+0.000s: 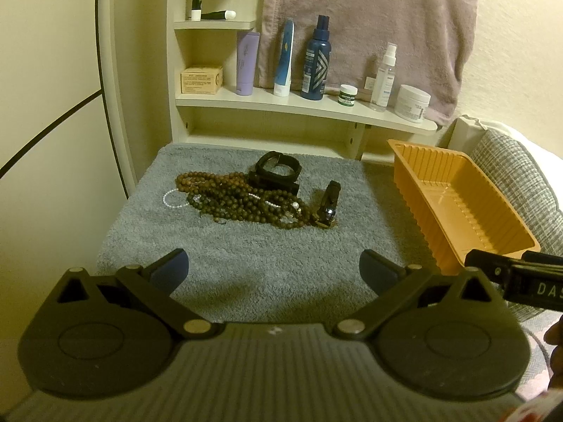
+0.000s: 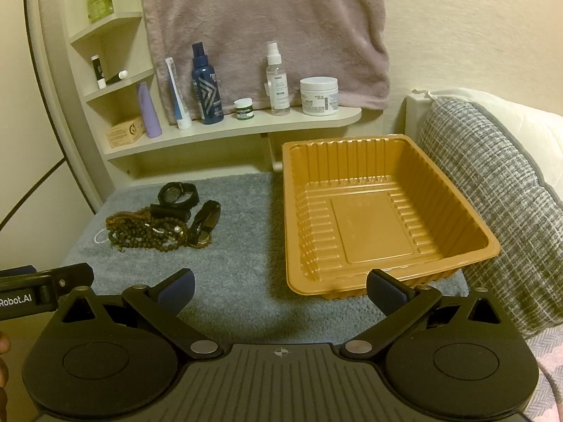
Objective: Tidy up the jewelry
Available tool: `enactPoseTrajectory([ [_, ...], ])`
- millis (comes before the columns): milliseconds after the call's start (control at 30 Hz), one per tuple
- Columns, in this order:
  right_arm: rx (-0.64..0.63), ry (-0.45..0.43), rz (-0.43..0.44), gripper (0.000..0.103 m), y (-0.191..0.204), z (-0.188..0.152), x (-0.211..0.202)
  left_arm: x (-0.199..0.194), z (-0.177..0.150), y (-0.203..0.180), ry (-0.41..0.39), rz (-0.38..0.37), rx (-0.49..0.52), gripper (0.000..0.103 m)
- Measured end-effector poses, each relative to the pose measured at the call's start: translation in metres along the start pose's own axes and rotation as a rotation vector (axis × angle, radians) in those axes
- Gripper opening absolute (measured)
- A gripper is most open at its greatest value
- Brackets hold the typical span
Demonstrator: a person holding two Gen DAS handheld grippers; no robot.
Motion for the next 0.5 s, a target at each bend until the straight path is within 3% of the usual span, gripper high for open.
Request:
enactPoseTrajectory([
  [500,0.001,0.000,0.001,0.103,-0.0006,-0.0003,-0.0003,-0.0018,-0.0002,-0.0005,-0.002,-0.003,-0.004,0.103],
])
Point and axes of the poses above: each gripper's, at about its wrist camera, not at the fingertips, and x roughly the way its jaws point, y to its left, z to its top, the point moved 6 cm from there along x, roughly the way its jaws point, and after that the axes turned 4 degrees about y, right-handed, at the moved point
